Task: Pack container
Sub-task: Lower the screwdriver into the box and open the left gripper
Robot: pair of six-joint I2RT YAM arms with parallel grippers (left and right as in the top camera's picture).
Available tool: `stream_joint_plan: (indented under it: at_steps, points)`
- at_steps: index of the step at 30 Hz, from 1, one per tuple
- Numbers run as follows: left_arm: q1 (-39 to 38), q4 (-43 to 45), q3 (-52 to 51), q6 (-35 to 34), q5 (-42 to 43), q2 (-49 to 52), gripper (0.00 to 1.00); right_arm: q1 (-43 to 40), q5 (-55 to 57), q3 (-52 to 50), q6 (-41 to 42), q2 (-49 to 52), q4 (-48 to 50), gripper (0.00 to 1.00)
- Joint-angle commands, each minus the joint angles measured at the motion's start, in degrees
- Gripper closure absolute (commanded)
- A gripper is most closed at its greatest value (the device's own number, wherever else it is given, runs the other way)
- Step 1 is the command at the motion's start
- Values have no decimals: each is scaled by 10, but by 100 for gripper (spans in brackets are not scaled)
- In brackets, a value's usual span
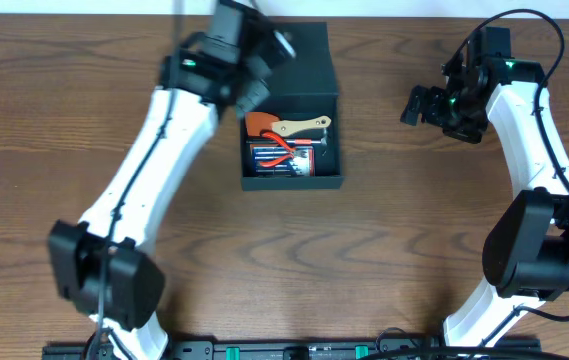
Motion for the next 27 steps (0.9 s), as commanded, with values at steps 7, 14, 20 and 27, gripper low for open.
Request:
stream_joint_plan:
  at_steps: [7,14,20,27]
  points:
    - [-54,-27,-1,299,-23,96,94,4,-3,-2,6,4,1,1]
    - [-54,-33,-1,358,-23,151,94,4,-2,-2,6,4,1,1]
    - [-54,-11,-1,358,-23,164,77,4,-3,-2,6,4,0,1]
    - [-53,-8,0,259,-47,139,2,4,-3,-2,6,4,-10,1]
